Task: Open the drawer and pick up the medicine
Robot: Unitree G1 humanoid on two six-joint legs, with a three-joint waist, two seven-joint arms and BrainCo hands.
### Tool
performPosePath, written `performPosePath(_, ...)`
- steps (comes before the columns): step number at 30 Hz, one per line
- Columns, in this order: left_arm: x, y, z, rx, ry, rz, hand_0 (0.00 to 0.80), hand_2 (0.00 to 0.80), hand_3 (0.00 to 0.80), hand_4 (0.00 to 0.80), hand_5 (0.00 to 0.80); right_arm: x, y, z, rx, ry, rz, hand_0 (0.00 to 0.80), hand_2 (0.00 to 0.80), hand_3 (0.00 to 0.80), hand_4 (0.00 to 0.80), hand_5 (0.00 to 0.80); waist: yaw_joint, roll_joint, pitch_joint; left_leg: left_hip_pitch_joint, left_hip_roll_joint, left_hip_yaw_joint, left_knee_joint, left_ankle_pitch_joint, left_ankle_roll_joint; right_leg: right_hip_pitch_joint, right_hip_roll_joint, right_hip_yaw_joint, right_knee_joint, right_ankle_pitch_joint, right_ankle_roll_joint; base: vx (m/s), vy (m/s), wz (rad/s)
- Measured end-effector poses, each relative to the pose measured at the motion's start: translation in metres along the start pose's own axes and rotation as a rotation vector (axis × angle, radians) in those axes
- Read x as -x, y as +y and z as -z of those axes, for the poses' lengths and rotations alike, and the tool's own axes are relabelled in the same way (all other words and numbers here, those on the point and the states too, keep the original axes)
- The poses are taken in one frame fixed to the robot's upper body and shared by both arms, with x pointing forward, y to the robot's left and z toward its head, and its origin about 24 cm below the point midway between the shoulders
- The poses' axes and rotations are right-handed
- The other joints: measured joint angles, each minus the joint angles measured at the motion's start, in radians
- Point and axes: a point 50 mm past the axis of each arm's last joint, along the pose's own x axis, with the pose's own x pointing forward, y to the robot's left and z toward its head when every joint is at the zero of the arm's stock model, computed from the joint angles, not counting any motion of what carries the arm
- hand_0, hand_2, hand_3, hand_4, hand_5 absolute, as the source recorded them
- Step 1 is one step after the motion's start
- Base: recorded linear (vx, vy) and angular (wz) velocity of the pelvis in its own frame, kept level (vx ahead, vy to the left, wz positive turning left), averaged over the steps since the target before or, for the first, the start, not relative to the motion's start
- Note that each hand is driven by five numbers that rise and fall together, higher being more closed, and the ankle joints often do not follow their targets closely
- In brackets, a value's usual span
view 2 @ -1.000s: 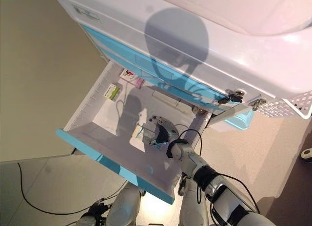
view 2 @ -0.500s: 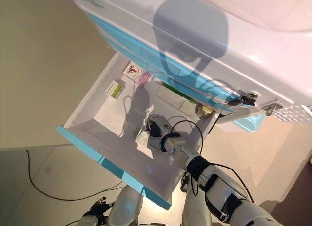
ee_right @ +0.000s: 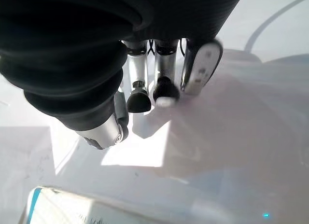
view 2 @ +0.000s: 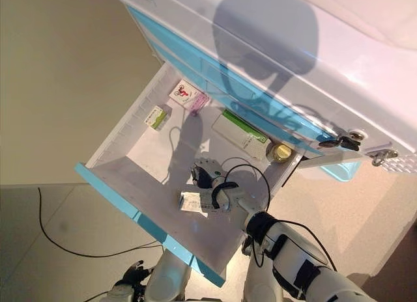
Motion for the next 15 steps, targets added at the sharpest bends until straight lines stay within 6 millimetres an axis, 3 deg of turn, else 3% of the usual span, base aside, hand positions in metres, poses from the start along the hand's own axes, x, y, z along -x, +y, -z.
performPosePath(4, -0.002, 0.001, -0.008, 0.001, -0.017, -0.013, 0.0, 0.0, 0.0, 0.0, 0.0, 0.001, -0.011, 0.001, 0.002, -0.015, 0.047, 0.8, 0.8, 0.8, 0.8, 0.8, 0.009, -0.009, 0.005, 0.0, -0.001, 0.006, 0.0, 0.002, 0.001, -0.003, -0.002, 0.005, 0.0, 0.0, 0.001, -0.004, 0.032, -0.03)
performPosePath(7, -0.003, 0.002, -0.013, 0.008, -0.028, -0.018, 0.0, 0.0, 0.0, 0.0, 0.0, 0.005, -0.038, 0.004, 0.021, -0.054, 0.136, 0.8, 0.8, 0.8, 0.8, 0.8, 0.015, -0.016, 0.01, 0.0, -0.002, 0.01, -0.001, 0.004, 0.003, -0.005, -0.003, 0.012, 0.0, 0.002, 0.002, 0.002, 0.012, -0.01)
performPosePath(8, -0.003, 0.003, -0.013, 0.007, -0.027, -0.02, 0.0, 0.0, 0.0, 0.0, 0.0, 0.005, -0.046, 0.006, 0.022, -0.054, 0.167, 0.765, 0.765, 0.765, 0.765, 0.765, 0.012, -0.018, 0.011, 0.002, -0.002, 0.012, -0.001, 0.004, 0.003, -0.004, -0.004, 0.013, -0.001, 0.002, 0.003, 0.005, 0.031, -0.03)
performPosePath(9, -0.003, 0.003, -0.014, 0.007, -0.03, -0.02, 0.0, 0.0, 0.0, 0.0, 0.0, 0.007, -0.06, 0.009, 0.029, -0.058, 0.221, 0.11, 0.11, 0.11, 0.11, 0.11, 0.013, -0.02, 0.011, 0.002, -0.003, 0.017, -0.001, 0.005, 0.005, -0.005, -0.004, 0.014, -0.001, 0.003, 0.004, 0.0, 0.0, 0.0)
performPosePath(10, -0.003, 0.003, -0.014, 0.008, -0.03, -0.022, 0.0, 0.0, 0.0, 0.0, 0.0, 0.01, -0.077, 0.015, 0.043, -0.052, 0.281, 0.0, 0.0, 0.0, 0.0, 0.0, 0.009, -0.022, 0.013, 0.004, -0.003, 0.019, -0.001, 0.005, 0.006, -0.003, -0.004, 0.017, -0.003, 0.004, 0.005, 0.002, 0.015, -0.04)
performPosePath(15, -0.004, 0.007, -0.014, 0.009, -0.029, -0.037, 0.0, 0.0, 0.0, 0.0, 0.0, 0.022, -0.121, 0.003, 0.052, -0.15, 0.431, 0.0, 0.0, 0.0, 0.0, 0.0, 0.008, -0.038, 0.021, 0.022, -0.001, 0.028, -0.003, 0.005, 0.007, 0.011, -0.003, 0.022, -0.002, 0.004, 0.005, 0.006, 0.006, -0.04)
